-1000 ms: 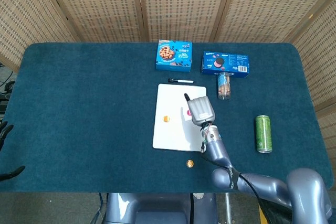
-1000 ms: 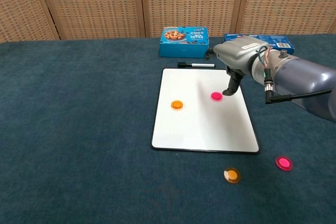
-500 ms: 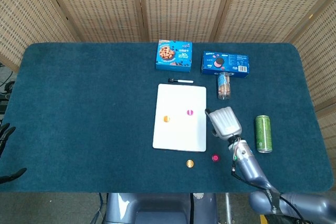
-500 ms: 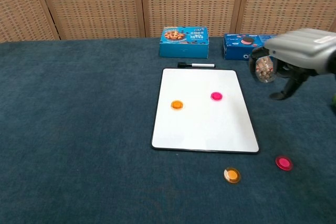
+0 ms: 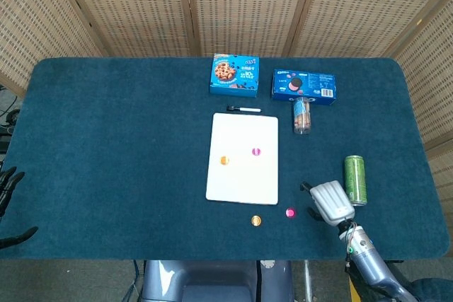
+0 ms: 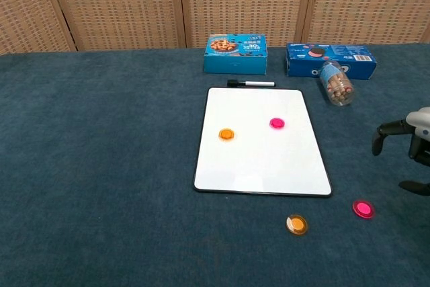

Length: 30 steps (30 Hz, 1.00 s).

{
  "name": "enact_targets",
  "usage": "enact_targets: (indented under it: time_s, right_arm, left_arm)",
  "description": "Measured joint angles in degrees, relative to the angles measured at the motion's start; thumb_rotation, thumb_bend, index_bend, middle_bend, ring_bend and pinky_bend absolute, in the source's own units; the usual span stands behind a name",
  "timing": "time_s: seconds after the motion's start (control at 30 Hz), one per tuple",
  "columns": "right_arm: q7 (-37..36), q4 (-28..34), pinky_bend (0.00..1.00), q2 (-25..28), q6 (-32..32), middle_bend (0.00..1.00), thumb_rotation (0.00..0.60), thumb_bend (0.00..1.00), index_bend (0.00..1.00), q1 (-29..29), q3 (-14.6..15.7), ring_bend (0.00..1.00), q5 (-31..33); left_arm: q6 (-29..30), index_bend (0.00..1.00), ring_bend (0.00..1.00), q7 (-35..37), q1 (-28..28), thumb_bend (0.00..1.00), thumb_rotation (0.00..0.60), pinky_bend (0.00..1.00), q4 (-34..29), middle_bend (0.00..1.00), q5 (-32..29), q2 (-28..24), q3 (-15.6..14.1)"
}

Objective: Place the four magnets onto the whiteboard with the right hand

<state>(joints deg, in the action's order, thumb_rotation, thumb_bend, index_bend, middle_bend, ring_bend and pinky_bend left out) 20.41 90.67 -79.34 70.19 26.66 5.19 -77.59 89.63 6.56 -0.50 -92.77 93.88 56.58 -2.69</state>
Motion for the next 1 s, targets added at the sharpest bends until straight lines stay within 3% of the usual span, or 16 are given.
enact_targets:
  time_s: [0.5, 1.0]
  right_arm:
    - [6.07, -3.18, 1.00, -7.08, -2.01, 0.95, 0.600, 0.34, 0.37, -1.68, 0.16, 0.94, -3.12]
    - [7.91, -4.39, 1.00, -8.79, -3.97, 0.95, 0.600, 0.34, 0.37, -2.07, -1.18, 0.94, -3.02]
  left_arm:
    - [0.26, 0.00, 0.00, -1.48, 0.23, 0.00, 0.600, 0.00, -0.12, 0.00, 0.18, 0.69, -0.10]
    - [0.18, 0.00, 0.00, -0.98, 0.17, 0.00, 0.600, 0.00, -0.17, 0.00, 0.02, 0.49, -0.06]
